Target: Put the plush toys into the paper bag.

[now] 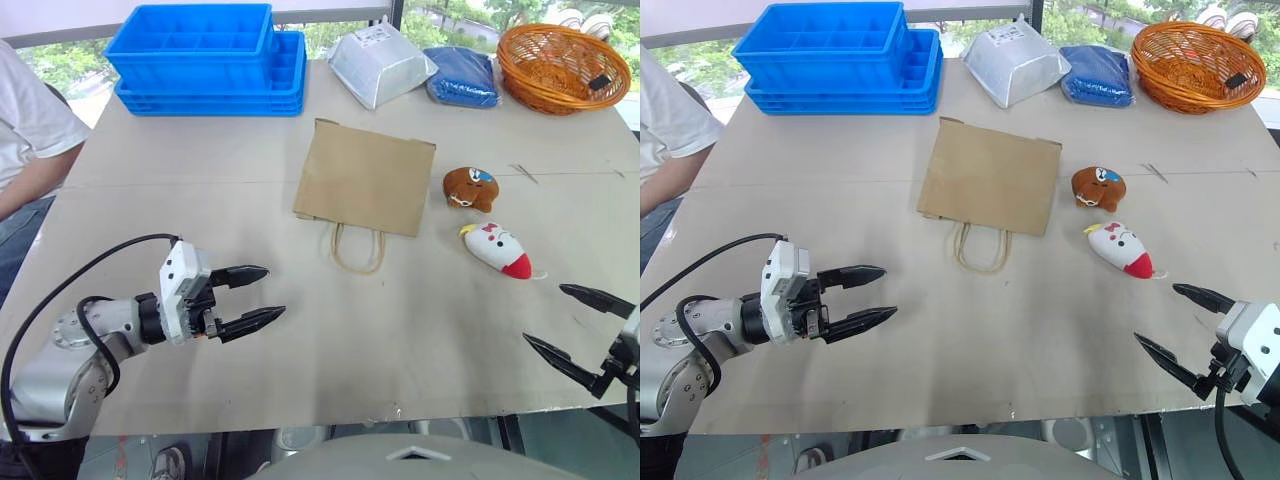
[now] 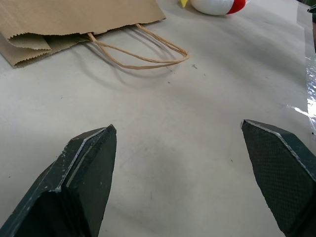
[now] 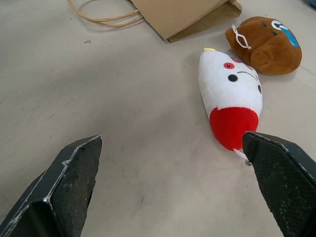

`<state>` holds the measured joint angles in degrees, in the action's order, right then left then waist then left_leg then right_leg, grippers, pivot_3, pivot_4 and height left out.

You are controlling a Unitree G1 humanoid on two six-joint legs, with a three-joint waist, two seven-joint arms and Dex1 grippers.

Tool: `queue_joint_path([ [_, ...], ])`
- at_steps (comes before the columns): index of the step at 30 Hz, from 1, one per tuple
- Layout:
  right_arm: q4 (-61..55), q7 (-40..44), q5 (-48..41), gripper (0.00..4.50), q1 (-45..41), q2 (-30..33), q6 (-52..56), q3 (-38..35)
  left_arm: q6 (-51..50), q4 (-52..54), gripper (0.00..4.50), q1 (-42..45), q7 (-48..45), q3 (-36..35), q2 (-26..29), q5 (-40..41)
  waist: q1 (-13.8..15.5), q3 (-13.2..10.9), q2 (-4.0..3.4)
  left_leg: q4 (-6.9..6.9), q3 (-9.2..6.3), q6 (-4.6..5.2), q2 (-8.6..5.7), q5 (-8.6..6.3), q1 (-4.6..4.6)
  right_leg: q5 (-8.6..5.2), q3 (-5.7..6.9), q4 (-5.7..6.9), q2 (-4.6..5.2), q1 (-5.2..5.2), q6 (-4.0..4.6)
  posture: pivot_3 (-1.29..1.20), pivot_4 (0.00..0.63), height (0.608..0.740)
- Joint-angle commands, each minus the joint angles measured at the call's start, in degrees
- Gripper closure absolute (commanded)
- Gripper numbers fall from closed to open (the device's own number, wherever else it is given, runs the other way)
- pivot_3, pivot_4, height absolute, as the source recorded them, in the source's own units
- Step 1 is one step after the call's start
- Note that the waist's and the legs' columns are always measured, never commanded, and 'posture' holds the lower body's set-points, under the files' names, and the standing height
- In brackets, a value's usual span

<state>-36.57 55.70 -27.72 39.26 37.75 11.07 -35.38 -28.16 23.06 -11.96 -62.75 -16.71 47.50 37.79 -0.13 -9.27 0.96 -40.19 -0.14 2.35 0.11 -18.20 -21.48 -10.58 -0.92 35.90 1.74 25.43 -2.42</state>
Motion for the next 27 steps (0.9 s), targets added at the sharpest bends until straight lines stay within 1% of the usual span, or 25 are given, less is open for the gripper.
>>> queue_joint_path([
  [1,0.7,1.0,-0.1,0.0,-0.5,-1.6,-4.1,0.5,2.6,1.0,0.14,5.7,0.6,2.1,0.5,-2.3,0.1,0.0,0.0,0.0,0.0,0.0,0.0,0.0,0.0,0.0,0.0,0.0,0.0,0.0,0.0,0.0,0.15,0.74],
  [4,-1.7,1.7,-0.9,0.0,-1.0,-3.6,-7.0,4.1,5.0,1.4,0.14,16.6,0.2,12.9,0.8,-10.2,1.6,0.0,0.03,-0.04,-0.08,-0.01,-0.01,0.01,-0.01,-0.01,0.07,-0.01,-0.05,-0.04,-0.02,0.0,0.15,0.74],
  [6,-3.6,2.4,-1.6,0.0,-0.5,-3.5,-7.0,5.4,5.1,-0.4,0.14,22.1,1.4,18.1,1.1,-15.8,1.6,0.1,-0.12,-0.09,0.08,0.0,-0.03,0.01,0.17,0.01,-0.02,0.0,-0.05,-0.24,0.0,0.0,0.15,0.74],
  [9,-7.5,2.9,-3.0,0.0,1.8,-3.3,-6.2,6.5,13.1,-6.7,0.14,31.3,-1.1,26.4,-1.0,-24.0,1.0,0.1,-0.16,-0.06,0.21,0.24,-0.04,-0.16,0.75,-0.02,-0.16,-0.02,-0.05,-0.72,0.01,0.0,0.15,0.74],
  [11,-9.1,2.5,-3.1,0.0,3.0,-3.4,-6.0,6.9,18.0,-11.3,0.14,35.4,-2.6,30.1,-2.4,-27.6,0.8,0.1,-0.13,-0.04,0.23,0.26,-0.04,-0.17,0.74,-0.03,-0.18,-0.06,-0.08,-0.71,0.0,0.0,0.15,0.74],
  [15,-12.5,1.3,-1.6,0.0,6.7,-4.7,-6.7,7.3,34.4,-24.7,0.14,43.7,-5.9,36.8,-6.2,-35.6,0.9,0.1,-0.12,-0.04,0.36,0.3,-0.04,-0.19,0.75,-0.02,-0.27,-0.07,-0.1,-0.69,0.0,0.0,0.15,0.74],
  [19,-15.0,-0.6,-1.2,0.0,8.9,-5.8,-6.7,7.0,43.6,-33.4,0.14,47.6,-10.5,39.3,-7.8,-37.0,0.9,0.0,-0.09,-0.04,0.41,0.32,-0.03,-0.2,0.75,-0.03,-0.32,-0.07,-0.11,-0.68,0.0,0.0,0.15,0.74],
  [20,-15.8,-1.2,-1.2,0.0,9.4,-6.2,-6.6,7.0,45.2,-35.2,0.71,48.4,-11.7,39.6,-8.1,-37.0,0.8,0.0,-0.08,-0.04,0.46,0.35,-0.02,-0.22,0.76,-0.03,-0.36,-0.06,-0.11,-0.67,0.0,0.0,0.15,0.74],
  [21,-16.3,-1.7,-1.1,0.0,9.7,-6.4,-6.5,7.2,46.2,-36.6,1.0,48.9,-12.5,39.8,-8.3,-36.9,0.8,0.0,-0.09,-0.04,0.49,0.36,0.0,-0.23,0.76,-0.03,-0.37,-0.06,-0.11,-0.67,-0.01,0.0,0.15,0.74],
  [22,-16.9,-2.2,-0.9,0.0,10.0,-6.6,-6.4,7.4,47.4,-38.3,1.47,49.5,-12.9,39.9,-8.8,-37.1,0.9,0.0,-0.09,-0.04,0.49,0.38,0.0,-0.23,0.76,-0.03,-0.38,-0.06,-0.1,-0.67,-0.01,0.0,0.15,0.74],
  [23,-17.4,-2.8,-0.5,0.0,10.4,-6.9,-6.3,7.8,48.6,-40.0,1.77,50.3,-13.3,40.1,-9.4,-37.3,0.9,0.0,-0.09,-0.04,0.49,0.38,0.0,-0.24,0.76,-0.05,-0.38,-0.06,-0.1,-0.66,-0.04,0.0,0.15,0.74],
  [25,-18.8,-4.4,0.3,0.0,10.7,-7.4,-5.7,8.8,49.8,-42.8,2.56,51.5,-15.0,39.9,-11.0,-36.3,1.0,0.0,-0.08,-0.05,0.48,0.38,0.0,-0.24,0.75,-0.13,-0.37,-0.06,-0.1,-0.66,-0.18,0.0,0.15,0.74],
  [27,-20.2,-6.4,0.8,0.0,10.5,-7.6,-4.5,9.7,48.5,-43.7,3.51,52.0,-17.4,38.8,-12.2,-33.6,1.0,0.0,-0.08,-0.06,0.47,0.39,0.0,-0.24,0.73,-0.14,-0.37,-0.07,-0.1,-0.66,-0.18,0.0,0.15,0.74],
])
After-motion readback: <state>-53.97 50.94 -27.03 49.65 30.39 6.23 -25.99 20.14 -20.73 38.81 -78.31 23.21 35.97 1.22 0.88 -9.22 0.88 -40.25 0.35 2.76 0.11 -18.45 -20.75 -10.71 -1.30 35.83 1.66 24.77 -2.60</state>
